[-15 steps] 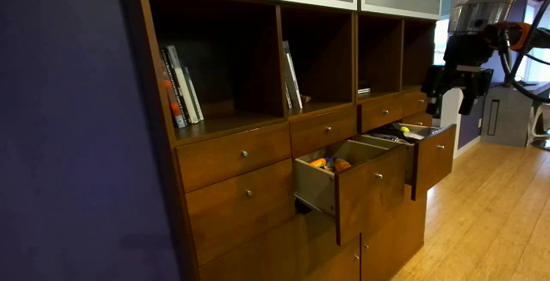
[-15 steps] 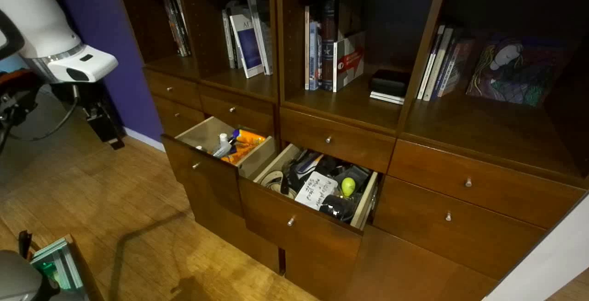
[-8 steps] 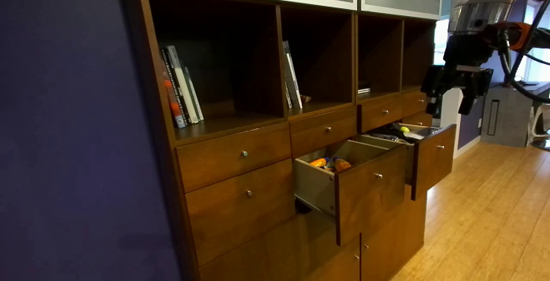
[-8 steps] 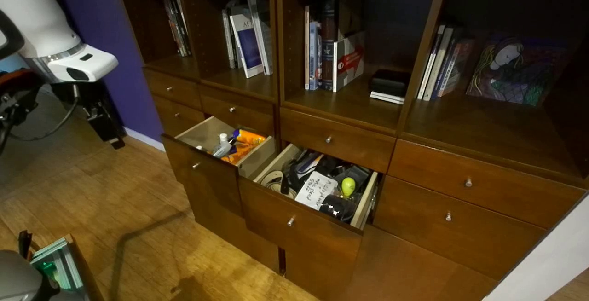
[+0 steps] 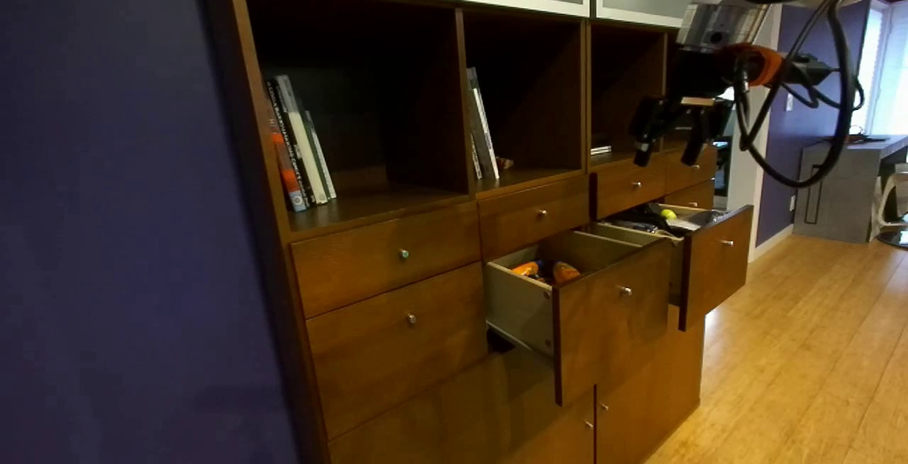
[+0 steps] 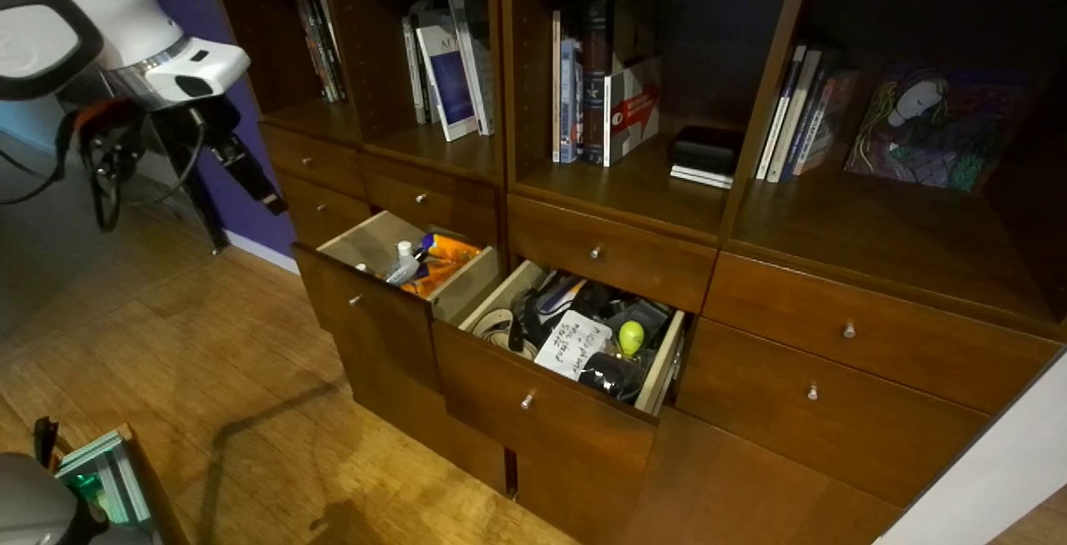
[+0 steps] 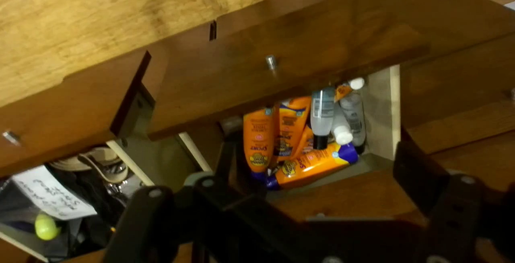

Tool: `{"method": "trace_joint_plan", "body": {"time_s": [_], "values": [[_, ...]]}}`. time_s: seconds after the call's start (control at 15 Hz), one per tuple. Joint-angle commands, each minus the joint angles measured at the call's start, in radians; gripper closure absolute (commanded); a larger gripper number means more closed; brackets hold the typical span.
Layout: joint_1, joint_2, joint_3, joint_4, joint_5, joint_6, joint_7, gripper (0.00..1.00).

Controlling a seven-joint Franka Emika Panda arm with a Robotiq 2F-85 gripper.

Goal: Open the second last left top drawer of the cabinet

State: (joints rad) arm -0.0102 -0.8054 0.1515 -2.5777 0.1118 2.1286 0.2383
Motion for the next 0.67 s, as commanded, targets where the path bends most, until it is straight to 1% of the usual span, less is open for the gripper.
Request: {"method": "trace_joint_plan", "body": {"time_s": [0.0, 0.2, 0.6], "values": [[-0.002, 0.193, 0.02, 0.105, -0.056, 0.131, -0.027, 0.0], [0.025, 0.312, 0.004, 0.151, -0.077, 0.242, -0.09, 0.0], [0.027, 0.514, -0.005, 0.22, -0.124, 0.39, -0.134, 0.0]]}}
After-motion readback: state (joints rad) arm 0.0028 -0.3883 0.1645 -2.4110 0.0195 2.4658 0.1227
